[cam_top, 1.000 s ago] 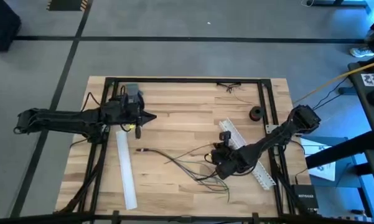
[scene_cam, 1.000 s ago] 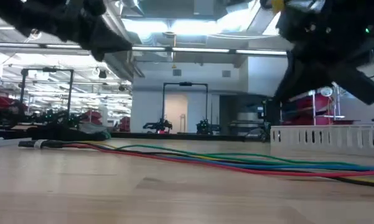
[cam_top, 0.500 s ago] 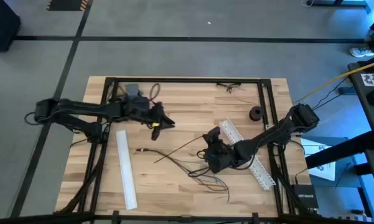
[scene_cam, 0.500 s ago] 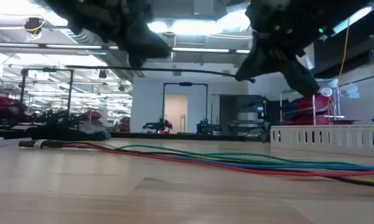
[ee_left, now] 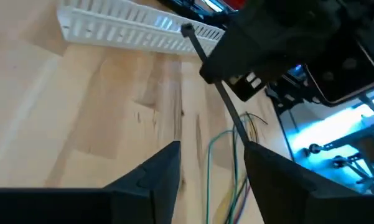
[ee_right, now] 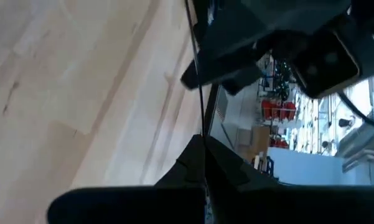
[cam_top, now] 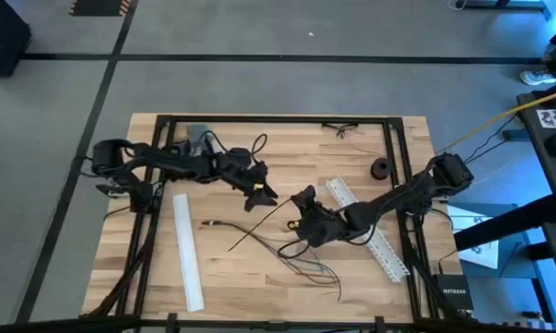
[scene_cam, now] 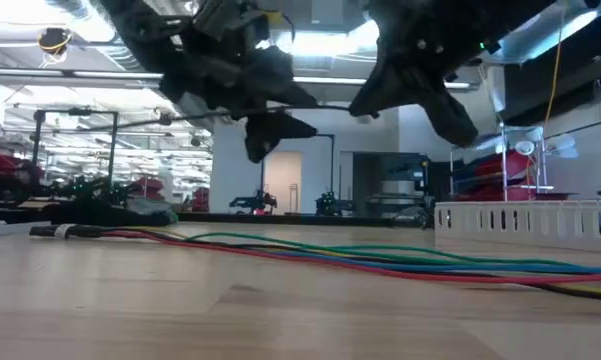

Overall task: Ziptie cables
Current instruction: Prepare the black ziptie

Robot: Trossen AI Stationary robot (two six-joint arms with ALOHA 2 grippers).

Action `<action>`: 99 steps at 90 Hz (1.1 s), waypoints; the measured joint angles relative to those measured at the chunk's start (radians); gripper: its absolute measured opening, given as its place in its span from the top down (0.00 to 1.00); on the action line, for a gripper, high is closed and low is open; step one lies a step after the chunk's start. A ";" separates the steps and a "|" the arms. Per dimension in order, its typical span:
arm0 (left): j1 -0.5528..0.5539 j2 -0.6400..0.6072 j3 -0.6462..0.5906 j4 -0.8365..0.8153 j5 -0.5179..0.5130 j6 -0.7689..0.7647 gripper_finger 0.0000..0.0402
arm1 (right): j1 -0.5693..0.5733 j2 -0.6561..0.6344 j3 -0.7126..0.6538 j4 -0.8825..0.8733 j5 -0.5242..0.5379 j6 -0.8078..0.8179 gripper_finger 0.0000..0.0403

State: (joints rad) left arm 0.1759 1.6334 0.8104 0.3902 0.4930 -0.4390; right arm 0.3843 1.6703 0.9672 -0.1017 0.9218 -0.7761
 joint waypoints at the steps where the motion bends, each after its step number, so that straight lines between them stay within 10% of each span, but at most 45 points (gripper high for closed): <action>1: 0.000 0.002 0.002 0.003 0.003 -0.002 0.58 | 0.000 0.000 0.000 0.001 -0.002 0.000 1.00; 47: -0.027 0.033 0.034 0.052 0.025 0.028 0.65 | -0.020 0.000 0.001 0.059 -0.025 -0.133 1.00; 76: -0.033 0.033 0.033 0.063 0.010 0.158 0.96 | -0.021 0.000 0.001 0.164 -0.024 -0.146 1.00; 99: -0.037 0.007 0.034 0.078 -0.119 0.227 1.00 | -0.005 -0.016 0.000 0.196 0.099 0.030 1.00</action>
State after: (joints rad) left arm 0.1390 1.6401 0.8448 0.4682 0.3738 -0.2121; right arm 0.3791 1.6546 0.9672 0.0945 1.0207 -0.7459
